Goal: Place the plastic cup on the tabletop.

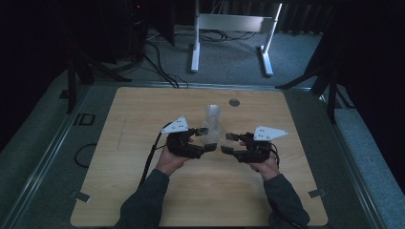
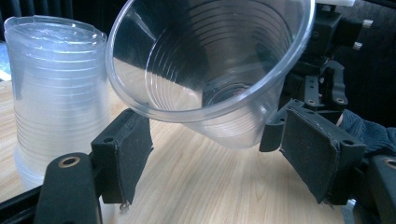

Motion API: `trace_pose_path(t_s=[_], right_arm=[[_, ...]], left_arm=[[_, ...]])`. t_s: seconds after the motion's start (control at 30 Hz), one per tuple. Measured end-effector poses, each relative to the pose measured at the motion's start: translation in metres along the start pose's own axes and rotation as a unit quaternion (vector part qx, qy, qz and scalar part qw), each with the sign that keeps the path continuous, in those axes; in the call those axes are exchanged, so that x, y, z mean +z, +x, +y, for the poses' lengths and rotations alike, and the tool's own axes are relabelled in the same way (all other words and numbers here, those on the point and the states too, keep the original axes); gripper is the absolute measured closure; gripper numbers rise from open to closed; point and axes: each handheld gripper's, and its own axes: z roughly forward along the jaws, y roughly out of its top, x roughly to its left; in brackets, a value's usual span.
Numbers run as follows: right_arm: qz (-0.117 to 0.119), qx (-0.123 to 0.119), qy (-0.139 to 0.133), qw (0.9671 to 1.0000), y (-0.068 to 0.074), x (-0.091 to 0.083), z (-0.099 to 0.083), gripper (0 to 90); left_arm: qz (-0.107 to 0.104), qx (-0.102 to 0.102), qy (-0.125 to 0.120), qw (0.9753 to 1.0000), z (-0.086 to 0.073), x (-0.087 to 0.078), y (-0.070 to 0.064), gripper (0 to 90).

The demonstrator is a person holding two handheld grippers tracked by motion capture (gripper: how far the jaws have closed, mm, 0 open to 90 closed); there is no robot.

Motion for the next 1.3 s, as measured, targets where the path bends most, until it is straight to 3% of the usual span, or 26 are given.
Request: trace_pose_path(t_s=[0.4, 0.77, 1.13, 1.3], right_arm=[[-0.003, -0.006, -0.008, 0.9999, 0.001, 0.001, -0.003, 42.1], [-0.002, -0.006, -0.008, 0.9999, 0.002, 0.004, -0.006, 42.1], [0.000, -0.006, -0.003, 1.0000, 0.002, 0.005, -0.006, 42.1], [0.000, -0.007, -0.001, 1.0000, 0.003, 0.006, -0.006, 42.1]], left_arm=[[0.012, -0.007, -0.023, 0.9996, -0.002, 0.007, -0.003, 24.6], [0.007, -0.011, -0.041, 0.9991, 0.001, 0.007, -0.005, 24.5], [0.005, -0.015, -0.043, 0.9989, 0.000, 0.011, -0.006, 21.0], [0.005, -0.026, -0.055, 0.9981, 0.000, 0.014, -0.006, 19.9]])
